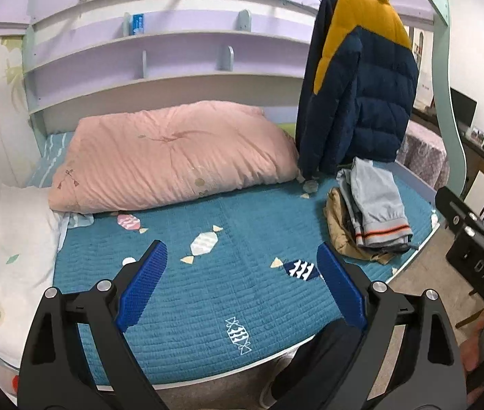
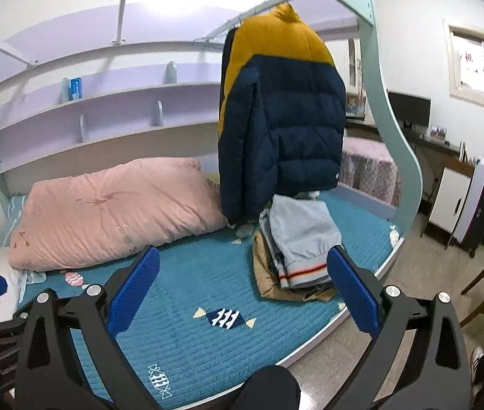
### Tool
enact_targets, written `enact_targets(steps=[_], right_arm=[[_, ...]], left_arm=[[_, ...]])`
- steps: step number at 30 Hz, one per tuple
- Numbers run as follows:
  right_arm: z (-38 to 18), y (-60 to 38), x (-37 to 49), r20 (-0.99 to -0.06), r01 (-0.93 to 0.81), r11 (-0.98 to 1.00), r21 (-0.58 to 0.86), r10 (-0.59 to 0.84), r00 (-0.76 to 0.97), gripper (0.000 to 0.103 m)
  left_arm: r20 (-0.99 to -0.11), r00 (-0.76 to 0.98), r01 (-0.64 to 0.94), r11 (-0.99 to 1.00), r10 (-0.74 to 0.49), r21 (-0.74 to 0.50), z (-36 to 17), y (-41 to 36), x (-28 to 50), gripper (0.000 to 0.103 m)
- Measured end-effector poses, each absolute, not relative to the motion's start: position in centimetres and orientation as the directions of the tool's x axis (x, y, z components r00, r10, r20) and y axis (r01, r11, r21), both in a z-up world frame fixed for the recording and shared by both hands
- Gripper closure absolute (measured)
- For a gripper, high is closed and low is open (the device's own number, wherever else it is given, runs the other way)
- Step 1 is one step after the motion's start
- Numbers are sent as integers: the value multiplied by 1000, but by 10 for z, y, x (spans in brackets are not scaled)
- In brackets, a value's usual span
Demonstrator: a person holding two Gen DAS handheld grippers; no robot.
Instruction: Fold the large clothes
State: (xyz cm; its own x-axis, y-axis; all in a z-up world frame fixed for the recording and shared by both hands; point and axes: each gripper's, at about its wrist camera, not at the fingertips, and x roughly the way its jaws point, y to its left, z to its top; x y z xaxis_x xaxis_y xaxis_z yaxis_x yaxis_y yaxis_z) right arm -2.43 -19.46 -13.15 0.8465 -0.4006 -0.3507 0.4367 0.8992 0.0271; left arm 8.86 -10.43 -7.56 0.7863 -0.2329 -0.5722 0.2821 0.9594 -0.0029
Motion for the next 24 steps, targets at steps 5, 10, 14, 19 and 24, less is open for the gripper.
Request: enact_targets(steps=[5,10,14,19,24], right_arm=[[-130,-184,-28,-334,420,907,19,-390,858,8],[-130,-176,-31,-315,412,911,12,-388,866,8],[-129,-172,-31,-303,400,916,7,-379,874,8],[-129,-166,-32,-287,393,919,-3,-378,880,8],[-128,-164,-33,-280,382,924,-2,-368,887,8]], left_arm=[[-543,807,265,964,-230,-14,-66,-93,82,13],[-523,822,253,967,-224,-15,-61,-87,77,11],[-516,826,247,969,-225,-26,-59,-81,75,11],[-509,831,245,969,-225,-29,-56,-77,72,11],[-509,831,243,969,-224,-30,-55,-75,71,11]])
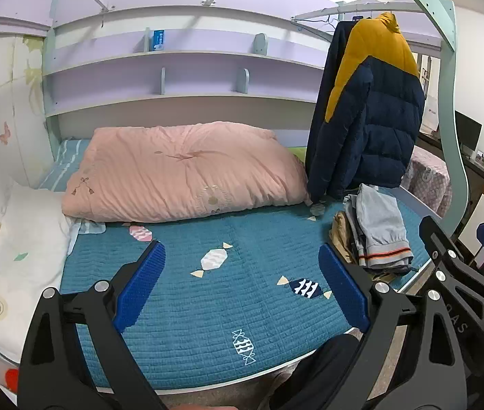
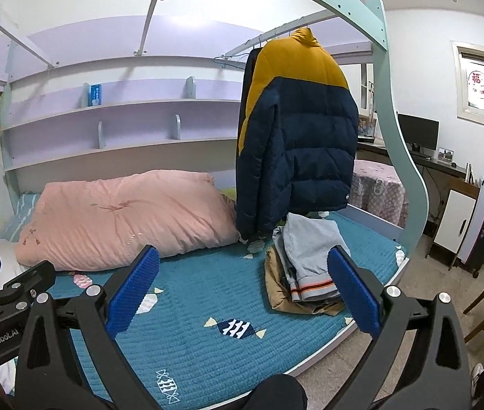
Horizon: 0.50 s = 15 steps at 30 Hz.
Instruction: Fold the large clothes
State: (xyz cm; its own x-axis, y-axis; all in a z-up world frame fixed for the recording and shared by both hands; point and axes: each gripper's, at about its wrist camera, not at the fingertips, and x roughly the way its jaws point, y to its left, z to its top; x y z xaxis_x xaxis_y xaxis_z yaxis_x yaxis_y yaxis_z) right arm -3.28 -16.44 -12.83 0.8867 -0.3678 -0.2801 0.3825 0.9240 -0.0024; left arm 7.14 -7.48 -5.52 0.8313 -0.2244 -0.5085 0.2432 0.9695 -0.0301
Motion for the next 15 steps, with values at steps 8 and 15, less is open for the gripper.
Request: enact_targets(steps=[8,15], right_arm=[[-127,-163,-34,-282,371,929,0,-356,891,8],[-126,-164,-34,-281,372,928,1,-357,891,8]], left_arm=[[-508,836,235,972,-208,-11,-54,-78,67,11],[-513,834,232,973,-205,-10,-54,-81,66,11]])
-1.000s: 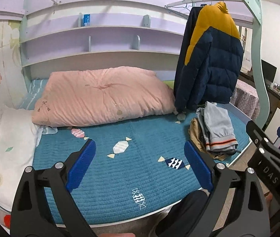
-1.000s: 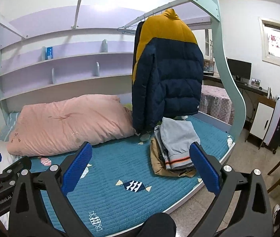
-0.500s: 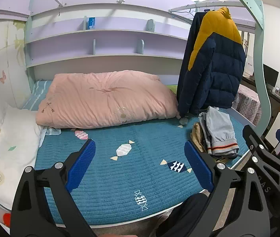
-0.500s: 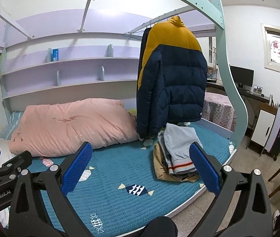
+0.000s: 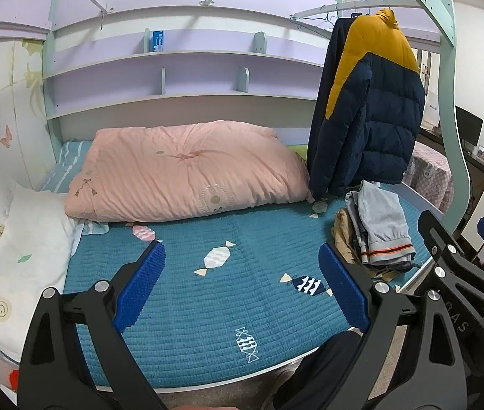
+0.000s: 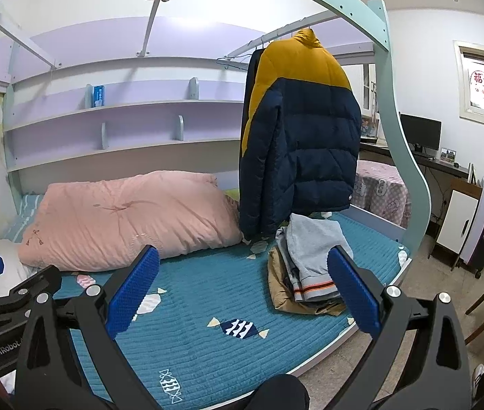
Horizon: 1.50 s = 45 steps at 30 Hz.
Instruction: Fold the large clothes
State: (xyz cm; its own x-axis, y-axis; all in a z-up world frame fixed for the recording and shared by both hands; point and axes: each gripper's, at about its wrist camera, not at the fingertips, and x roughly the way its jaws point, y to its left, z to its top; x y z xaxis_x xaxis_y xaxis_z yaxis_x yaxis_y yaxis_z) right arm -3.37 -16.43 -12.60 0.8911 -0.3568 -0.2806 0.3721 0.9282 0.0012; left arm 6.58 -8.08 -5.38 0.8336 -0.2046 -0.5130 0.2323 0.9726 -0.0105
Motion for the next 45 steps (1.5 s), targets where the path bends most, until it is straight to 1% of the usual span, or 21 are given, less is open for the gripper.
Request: enact_targets(steps=[13,18,24,45], right_arm=[[-126,-167,-41,-278,357,934,22,-338,899,8],[-124,-163,-47,-238,365,931,2,-354,904,7],[-124,-168,-47,-266,343,939,36,-322,909,8],[-125,-164,-51,-267,346,938,33,-326,907,8]], left_arm=[[-513,837,221,975,-190,-2,-54,-83,59,11],[-506,842,219,976,-188,1,-51,-81,54,11],[-504,842,221,975,-191,-1,-51,-80,52,11],[-513,838,215,977,-186,-3,-46,-73,50,11]])
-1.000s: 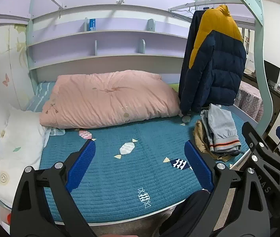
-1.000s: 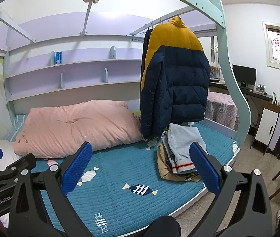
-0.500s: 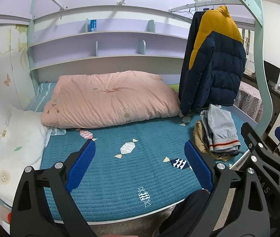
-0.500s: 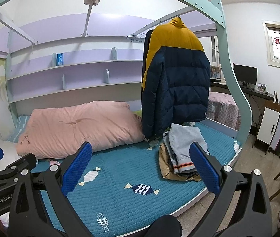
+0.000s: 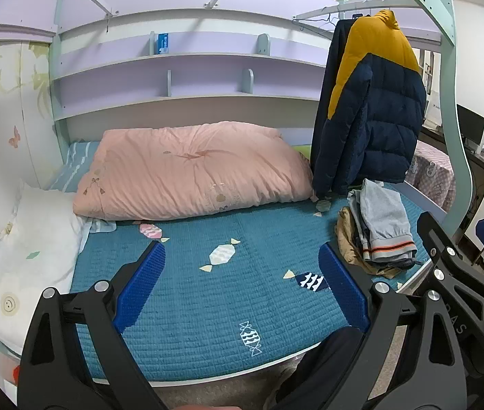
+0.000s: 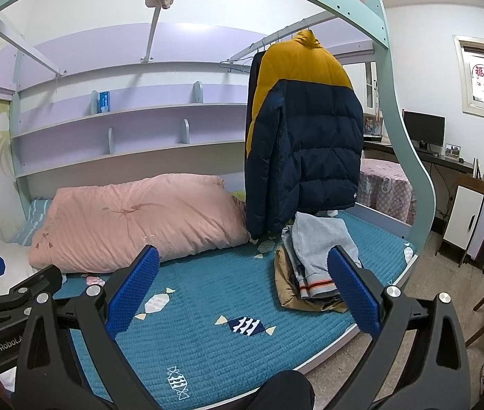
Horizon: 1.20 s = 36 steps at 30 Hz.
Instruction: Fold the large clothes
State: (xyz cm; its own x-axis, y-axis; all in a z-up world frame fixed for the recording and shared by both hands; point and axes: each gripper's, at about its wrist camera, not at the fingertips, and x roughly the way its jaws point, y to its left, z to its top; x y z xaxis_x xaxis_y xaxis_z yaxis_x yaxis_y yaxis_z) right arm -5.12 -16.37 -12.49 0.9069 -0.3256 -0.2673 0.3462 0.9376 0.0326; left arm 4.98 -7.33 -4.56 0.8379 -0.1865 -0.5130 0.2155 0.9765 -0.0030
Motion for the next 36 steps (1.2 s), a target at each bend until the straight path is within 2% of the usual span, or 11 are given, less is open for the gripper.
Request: enact_targets(steps=[36], right_arm=[[-126,-168,-47,-278,331,943,26,-311,909,8]], left_arm=[[-518,836,210,978,-182,-5,-48,-70,48,11]])
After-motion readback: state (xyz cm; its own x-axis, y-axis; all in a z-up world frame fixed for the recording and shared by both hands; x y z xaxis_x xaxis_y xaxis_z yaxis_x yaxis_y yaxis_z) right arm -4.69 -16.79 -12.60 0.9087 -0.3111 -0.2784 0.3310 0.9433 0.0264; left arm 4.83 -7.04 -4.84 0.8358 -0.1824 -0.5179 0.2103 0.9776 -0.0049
